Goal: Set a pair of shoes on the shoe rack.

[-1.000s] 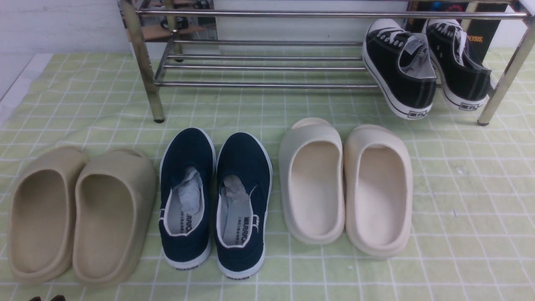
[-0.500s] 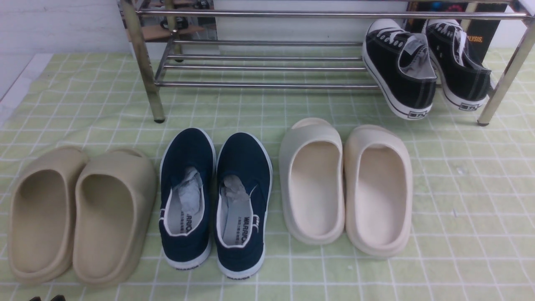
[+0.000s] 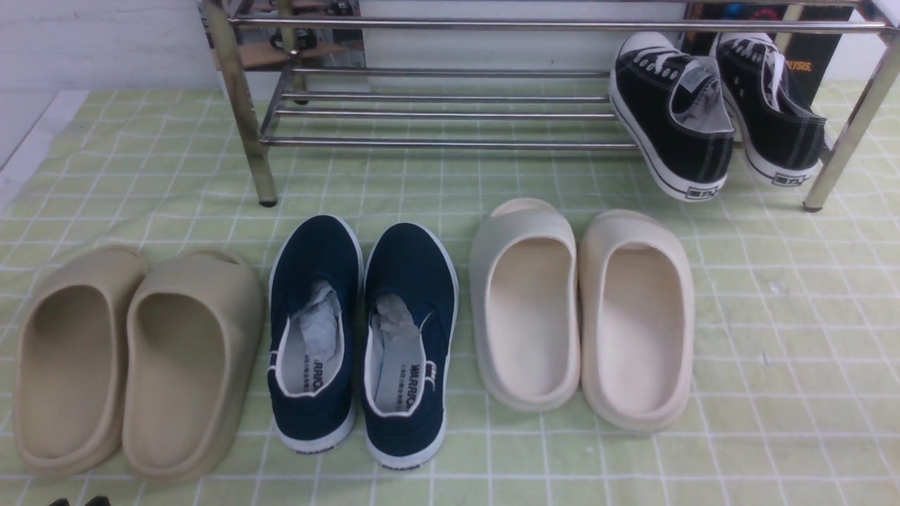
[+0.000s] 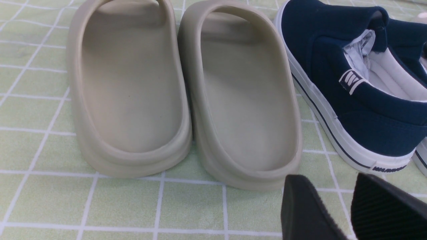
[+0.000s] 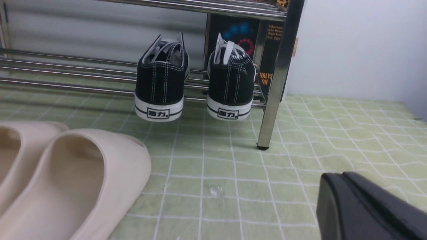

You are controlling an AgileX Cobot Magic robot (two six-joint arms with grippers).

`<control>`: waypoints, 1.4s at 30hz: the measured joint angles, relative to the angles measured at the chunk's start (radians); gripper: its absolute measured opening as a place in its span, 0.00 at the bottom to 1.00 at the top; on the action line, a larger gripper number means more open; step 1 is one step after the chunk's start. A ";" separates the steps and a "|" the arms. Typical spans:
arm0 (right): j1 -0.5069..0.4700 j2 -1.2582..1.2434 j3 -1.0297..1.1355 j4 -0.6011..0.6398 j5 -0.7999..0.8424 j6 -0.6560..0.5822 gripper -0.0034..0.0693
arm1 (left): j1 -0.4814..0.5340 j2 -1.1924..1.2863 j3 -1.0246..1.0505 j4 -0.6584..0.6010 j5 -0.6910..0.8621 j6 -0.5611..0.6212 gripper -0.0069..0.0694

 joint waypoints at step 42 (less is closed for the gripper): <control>0.000 -0.274 0.040 -0.383 0.337 0.415 0.07 | 0.000 -0.001 0.000 -0.001 0.000 0.000 0.40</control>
